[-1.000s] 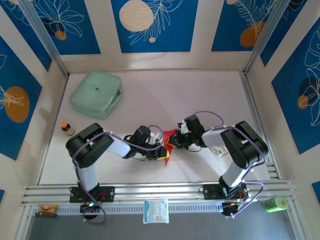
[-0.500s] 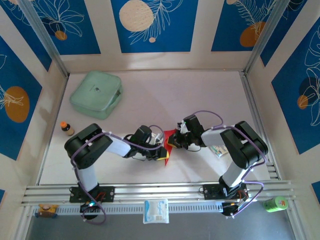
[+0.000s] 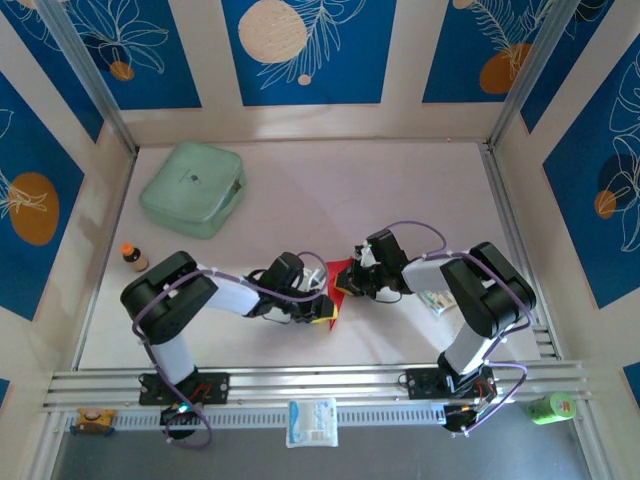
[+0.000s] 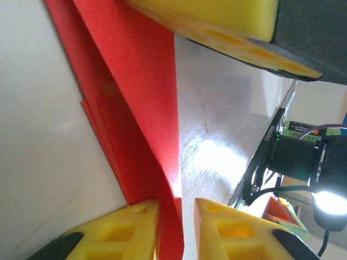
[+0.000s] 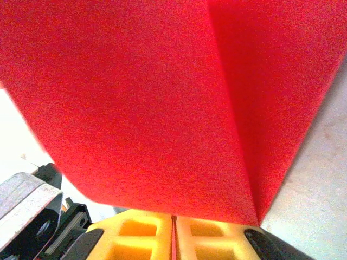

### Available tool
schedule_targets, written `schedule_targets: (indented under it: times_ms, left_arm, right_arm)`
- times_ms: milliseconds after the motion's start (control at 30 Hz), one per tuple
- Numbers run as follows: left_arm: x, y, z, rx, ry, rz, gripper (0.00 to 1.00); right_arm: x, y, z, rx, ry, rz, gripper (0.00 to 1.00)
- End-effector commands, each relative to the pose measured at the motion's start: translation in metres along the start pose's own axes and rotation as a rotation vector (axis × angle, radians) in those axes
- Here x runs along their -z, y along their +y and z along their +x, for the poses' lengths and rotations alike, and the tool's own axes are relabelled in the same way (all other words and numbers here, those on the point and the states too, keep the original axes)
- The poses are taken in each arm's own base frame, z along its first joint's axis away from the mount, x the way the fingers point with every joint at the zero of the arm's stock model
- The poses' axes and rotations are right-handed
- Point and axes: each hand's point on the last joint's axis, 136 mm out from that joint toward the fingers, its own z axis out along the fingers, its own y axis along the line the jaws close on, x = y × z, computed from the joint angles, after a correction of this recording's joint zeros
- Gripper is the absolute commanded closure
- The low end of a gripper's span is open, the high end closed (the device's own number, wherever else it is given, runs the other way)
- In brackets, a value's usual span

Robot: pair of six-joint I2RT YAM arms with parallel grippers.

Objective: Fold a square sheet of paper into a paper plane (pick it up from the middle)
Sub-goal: Fold the wing for the fifth time at the center of the table.

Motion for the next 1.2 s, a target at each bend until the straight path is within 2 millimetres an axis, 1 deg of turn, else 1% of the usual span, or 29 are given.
schedule_targets:
  times_ms: [0,133,333,467,667,800,1000,1033,1100,1133,1167]
  left_arm:
    - [0.003,0.005,-0.001,0.010,-0.025,-0.037,0.74]
    - [0.004,0.001,-0.006,0.007,-0.045,-0.032,0.71]
    - [0.005,0.002,-0.012,0.010,-0.065,-0.034,0.71]
    - [0.005,0.000,-0.015,0.012,-0.075,-0.028,0.74]
    - [0.005,0.000,-0.015,0.032,-0.070,-0.026,0.85]
    - [0.005,-0.005,-0.015,0.038,-0.061,-0.003,0.84]
    - [0.005,-0.006,-0.016,0.043,-0.066,-0.005,0.83]
    - [0.005,-0.005,-0.016,0.046,-0.068,-0.005,0.85]
    - [0.005,-0.003,-0.015,0.052,-0.064,-0.011,0.94]
    - [0.005,-0.002,-0.013,0.056,-0.062,-0.010,0.96]
    - [0.005,-0.003,-0.012,0.055,-0.058,-0.008,0.97]
  right_arm:
    - [-0.003,-0.036,0.012,-0.073,0.014,0.139,0.89]
    - [-0.002,-0.036,0.012,-0.071,0.013,0.137,0.89]
    - [-0.002,-0.036,0.013,-0.072,0.015,0.137,0.89]
    - [-0.002,-0.036,0.013,-0.072,0.016,0.138,0.89]
    - [-0.002,-0.036,0.013,-0.072,0.016,0.137,0.89]
    - [-0.002,-0.037,0.014,-0.075,0.018,0.138,0.89]
    - [-0.002,-0.036,0.014,-0.074,0.021,0.139,0.89]
    - [-0.002,-0.036,0.014,-0.072,0.021,0.139,0.89]
    - [-0.002,-0.037,0.014,-0.074,0.020,0.140,0.89]
    - [-0.003,-0.037,0.015,-0.076,0.022,0.142,0.89]
    - [-0.002,-0.037,0.014,-0.076,0.020,0.142,0.89]
